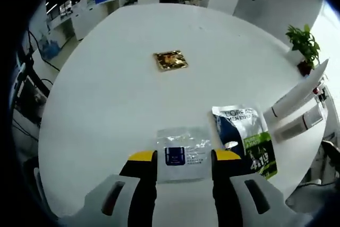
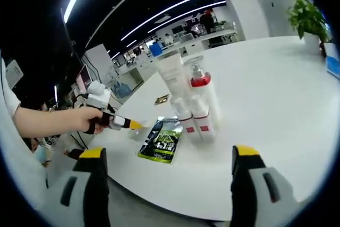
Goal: Arrange the skincare products in the storage area until every visible bottle or jar stands upright without overlapping.
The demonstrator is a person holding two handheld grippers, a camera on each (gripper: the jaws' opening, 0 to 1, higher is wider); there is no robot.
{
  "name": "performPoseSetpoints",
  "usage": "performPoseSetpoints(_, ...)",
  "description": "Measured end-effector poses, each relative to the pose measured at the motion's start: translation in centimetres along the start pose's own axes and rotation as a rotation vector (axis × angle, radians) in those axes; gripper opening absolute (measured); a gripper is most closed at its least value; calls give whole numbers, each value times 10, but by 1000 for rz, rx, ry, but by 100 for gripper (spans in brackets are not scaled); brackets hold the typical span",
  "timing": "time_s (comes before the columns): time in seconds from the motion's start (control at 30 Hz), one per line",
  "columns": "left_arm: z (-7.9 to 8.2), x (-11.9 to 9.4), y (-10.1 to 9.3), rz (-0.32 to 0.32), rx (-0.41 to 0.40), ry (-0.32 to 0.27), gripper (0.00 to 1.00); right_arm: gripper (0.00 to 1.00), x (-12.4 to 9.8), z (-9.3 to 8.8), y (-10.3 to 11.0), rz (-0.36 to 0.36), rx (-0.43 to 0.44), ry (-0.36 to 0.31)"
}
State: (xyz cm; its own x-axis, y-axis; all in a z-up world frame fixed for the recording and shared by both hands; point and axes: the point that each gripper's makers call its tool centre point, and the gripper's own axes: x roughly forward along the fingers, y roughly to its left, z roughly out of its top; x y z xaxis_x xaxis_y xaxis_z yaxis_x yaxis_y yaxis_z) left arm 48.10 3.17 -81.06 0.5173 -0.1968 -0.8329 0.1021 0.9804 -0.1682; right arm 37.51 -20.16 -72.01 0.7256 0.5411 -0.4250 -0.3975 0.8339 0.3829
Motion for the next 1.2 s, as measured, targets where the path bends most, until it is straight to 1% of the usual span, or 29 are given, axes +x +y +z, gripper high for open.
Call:
performPoseSetpoints(0.13, -10, -2, -5, -3, 9, 10, 38, 98, 0, 1, -1, 1, 1, 0)
performPoseSetpoints(0.57, -36, -7, -9, 23, 1, 24, 38, 98, 0, 2, -1, 5, 0, 6)
performPoseSetpoints(0.7, -40, -7, -9, 27, -3, 22, 38, 98, 0, 1, -1, 5, -1, 8)
performPoseSetpoints(0.83, -39, -8, -9, 35, -3, 7, 38, 97, -1, 1, -1, 5, 1, 8)
performPoseSetpoints(1.0, -38, -7, -9, 42, -32, -7, 38, 97, -1, 1, -2, 4, 1, 9)
performPoseSetpoints(1.2, -36, -6, -10, 53, -30, -19, 38, 97, -1, 1, -2, 1, 2, 9)
